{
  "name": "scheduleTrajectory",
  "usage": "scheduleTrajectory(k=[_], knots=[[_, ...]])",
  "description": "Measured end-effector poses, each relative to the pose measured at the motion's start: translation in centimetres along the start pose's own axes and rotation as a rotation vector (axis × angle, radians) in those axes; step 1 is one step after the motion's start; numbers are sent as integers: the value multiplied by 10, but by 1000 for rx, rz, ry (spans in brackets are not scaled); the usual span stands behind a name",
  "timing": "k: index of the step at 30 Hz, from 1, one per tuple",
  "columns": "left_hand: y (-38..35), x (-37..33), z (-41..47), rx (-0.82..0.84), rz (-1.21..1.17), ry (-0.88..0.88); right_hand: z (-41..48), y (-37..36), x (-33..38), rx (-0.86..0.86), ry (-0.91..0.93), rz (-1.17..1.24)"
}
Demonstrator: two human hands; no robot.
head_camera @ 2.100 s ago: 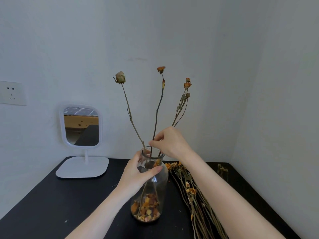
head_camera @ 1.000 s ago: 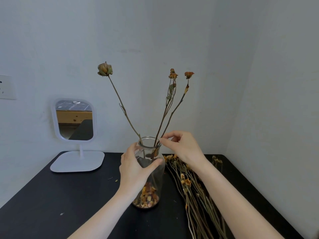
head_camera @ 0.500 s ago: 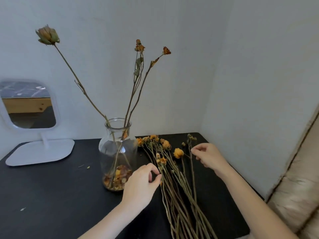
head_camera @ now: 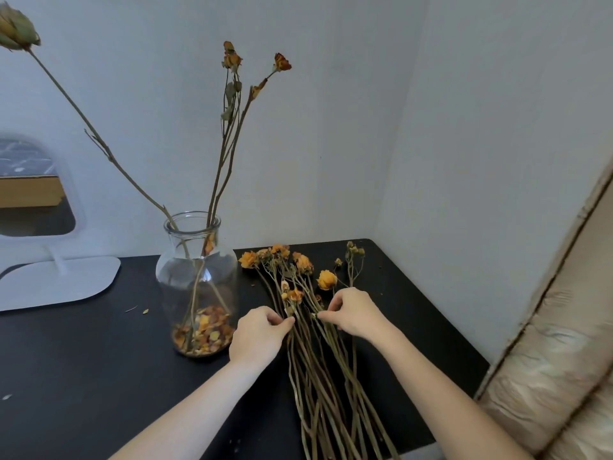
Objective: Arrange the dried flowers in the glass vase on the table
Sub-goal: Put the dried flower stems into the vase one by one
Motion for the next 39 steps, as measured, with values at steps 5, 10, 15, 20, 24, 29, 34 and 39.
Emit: scheduleTrajectory(k=[5, 10, 15, 20, 24, 29, 34, 39], knots=[[1, -6, 4, -39, -34, -19, 7, -8, 1, -11, -63, -22], [-3, -23, 5, -10, 15, 20, 9, -8, 1, -41, -77, -20], [-8, -33, 7, 28, 175, 79, 8, -2, 2, -79, -72, 50], [-8, -35, 9, 18, 255, 99, 3, 10, 1, -121, -17, 106], [-7, -36, 12, 0, 280, 116, 4, 17, 0, -133, 16, 131], [-8, -42, 12, 12, 350, 69, 5, 24, 0, -183, 14, 228], [-6, -43, 11, 57, 160, 136, 6, 31, 2, -215, -11, 326], [2, -46, 10, 28, -187, 108, 3, 36, 3, -222, -8, 416]])
Point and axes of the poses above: each hand's wrist, its own z-axis towards the middle knuckle, its own y-axis out of the back of the hand, x = y × z, the point moved 1 cm from there along z, towards the middle knuckle, and after that the axes turned 9 degrees about z, right-handed, at the moved point
